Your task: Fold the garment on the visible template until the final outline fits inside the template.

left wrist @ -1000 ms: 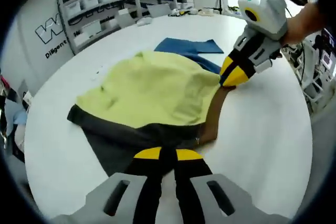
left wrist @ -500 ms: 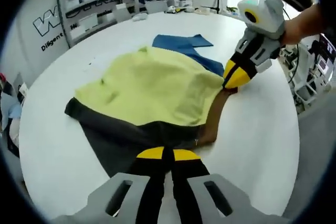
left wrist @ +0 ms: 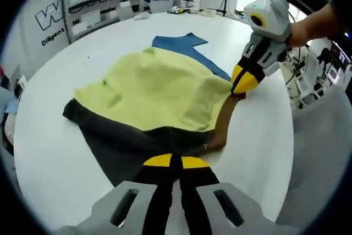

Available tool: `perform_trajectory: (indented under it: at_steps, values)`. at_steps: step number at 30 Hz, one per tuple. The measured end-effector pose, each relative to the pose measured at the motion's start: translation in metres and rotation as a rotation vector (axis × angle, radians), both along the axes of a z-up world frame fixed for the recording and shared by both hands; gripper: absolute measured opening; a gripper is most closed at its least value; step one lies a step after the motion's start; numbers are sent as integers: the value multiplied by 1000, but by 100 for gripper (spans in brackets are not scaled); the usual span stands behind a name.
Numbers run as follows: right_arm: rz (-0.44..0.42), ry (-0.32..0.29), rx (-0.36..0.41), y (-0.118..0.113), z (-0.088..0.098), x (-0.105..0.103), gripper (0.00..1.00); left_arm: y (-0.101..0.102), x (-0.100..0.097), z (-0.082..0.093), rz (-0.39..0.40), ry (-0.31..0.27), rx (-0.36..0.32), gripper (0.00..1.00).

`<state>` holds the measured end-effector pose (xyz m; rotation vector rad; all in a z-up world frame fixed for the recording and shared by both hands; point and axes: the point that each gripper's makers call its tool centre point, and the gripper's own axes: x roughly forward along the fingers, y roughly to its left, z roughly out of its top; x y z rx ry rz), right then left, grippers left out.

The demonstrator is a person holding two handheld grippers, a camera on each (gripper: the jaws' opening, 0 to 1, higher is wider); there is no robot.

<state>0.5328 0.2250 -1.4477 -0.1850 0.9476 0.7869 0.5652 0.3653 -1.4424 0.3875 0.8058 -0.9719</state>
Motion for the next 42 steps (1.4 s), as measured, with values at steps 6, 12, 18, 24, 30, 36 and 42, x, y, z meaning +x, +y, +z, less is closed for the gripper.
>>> perform_trajectory:
  at_steps: [6, 12, 18, 24, 30, 36, 42]
  values:
    - [22, 58, 17, 4, 0, -26, 0, 1, -21, 0, 0, 23, -7, 1]
    - [56, 93, 49, 8, 0, -50, 0, 3, -38, 0, -6, 27, -12, 1]
    - [81, 109, 53, 9, 0, -61, 0, 4, -51, 0, -21, 44, -15, 1]
    - [46, 198, 102, 11, 0, -70, 0, 3, -70, 0, -35, 123, -14, 1]
    - [112, 224, 103, 13, 0, -86, 0, 5, -81, 0, -50, 167, -10, 1]
    - [264, 82, 59, 12, 2, -90, 0, 4, -92, 2, -137, 127, -20, 1]
    - [325, -67, 47, 10, 9, -89, 11, -2, -97, 11, -277, -33, -30, 8]
